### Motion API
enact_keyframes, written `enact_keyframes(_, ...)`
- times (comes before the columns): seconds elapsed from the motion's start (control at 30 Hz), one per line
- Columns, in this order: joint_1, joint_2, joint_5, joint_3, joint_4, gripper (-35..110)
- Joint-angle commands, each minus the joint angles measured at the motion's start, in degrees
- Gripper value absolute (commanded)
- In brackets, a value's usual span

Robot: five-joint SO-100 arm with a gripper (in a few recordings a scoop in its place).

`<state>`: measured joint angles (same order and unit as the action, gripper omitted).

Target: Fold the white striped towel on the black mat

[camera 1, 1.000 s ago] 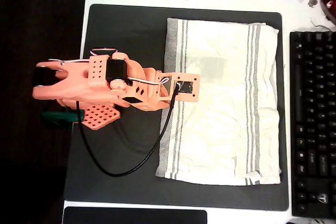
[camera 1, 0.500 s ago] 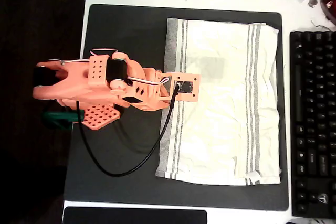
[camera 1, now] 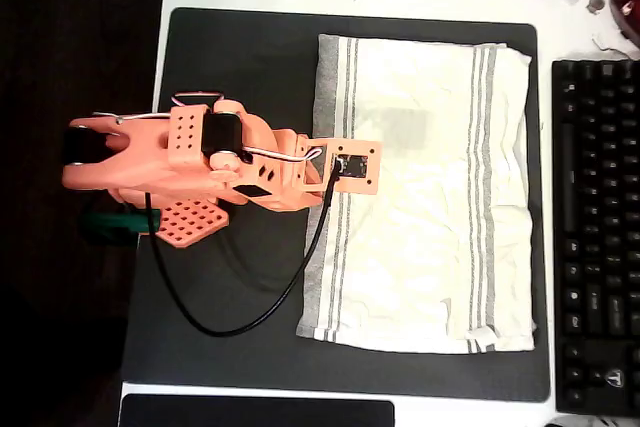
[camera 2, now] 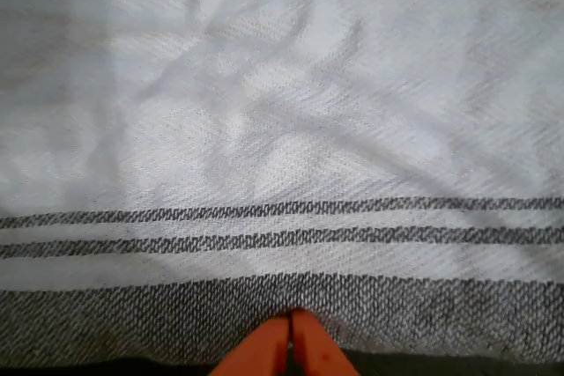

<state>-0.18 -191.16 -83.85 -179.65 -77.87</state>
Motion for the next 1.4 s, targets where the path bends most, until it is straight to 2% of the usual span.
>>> enact_keyframes(0.0,1.1,-1.3,-0.6,-1.2,-1.1,0)
enact_keyframes(0.83,-3.2,-1.3,0.0,-1.3,-1.0,0)
enact_keyframes(0.9,-2.7,-1.3,-3.0,-1.3,-1.4,7)
enact_keyframes(1.13,-3.2,-1.0,-9.0,-1.3,-1.7,5)
enact_keyframes(1.37,-1.7,5.7,-11.4,4.1,6.6,4)
